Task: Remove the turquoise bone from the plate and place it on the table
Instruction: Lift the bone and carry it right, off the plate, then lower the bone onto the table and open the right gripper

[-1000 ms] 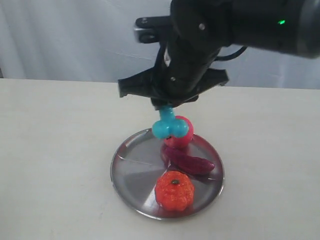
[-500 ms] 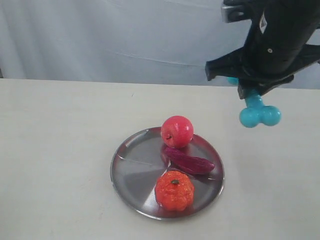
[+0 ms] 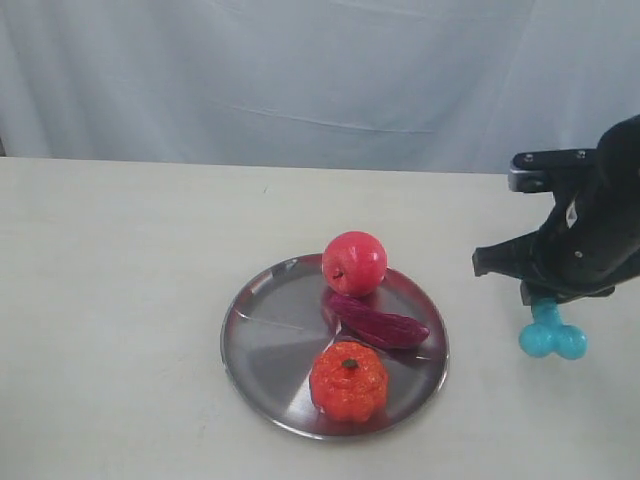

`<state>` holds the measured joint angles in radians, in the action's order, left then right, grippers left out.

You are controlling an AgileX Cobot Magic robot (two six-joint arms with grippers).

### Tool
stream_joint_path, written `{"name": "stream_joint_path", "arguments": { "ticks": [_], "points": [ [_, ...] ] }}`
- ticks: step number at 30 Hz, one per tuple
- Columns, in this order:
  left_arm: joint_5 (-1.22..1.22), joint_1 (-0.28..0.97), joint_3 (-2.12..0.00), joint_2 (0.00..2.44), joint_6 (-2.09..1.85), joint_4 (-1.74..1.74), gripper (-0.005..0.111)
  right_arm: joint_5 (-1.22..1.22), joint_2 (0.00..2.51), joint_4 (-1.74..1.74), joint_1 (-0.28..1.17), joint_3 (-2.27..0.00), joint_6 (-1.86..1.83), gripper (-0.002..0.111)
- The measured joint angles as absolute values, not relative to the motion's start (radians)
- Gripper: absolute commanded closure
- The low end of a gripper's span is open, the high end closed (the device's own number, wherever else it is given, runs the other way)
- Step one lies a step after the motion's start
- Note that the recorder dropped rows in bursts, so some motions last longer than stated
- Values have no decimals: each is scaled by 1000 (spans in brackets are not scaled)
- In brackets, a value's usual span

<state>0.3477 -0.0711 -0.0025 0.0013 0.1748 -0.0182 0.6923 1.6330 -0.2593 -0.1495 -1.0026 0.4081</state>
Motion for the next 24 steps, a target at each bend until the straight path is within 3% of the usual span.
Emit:
{"name": "stream_joint_path", "arguments": {
  "ticks": [24],
  "points": [
    [348, -71, -3, 1, 175, -18, 107, 408, 1861, -253, -151, -998, 374, 91]
  ]
}}
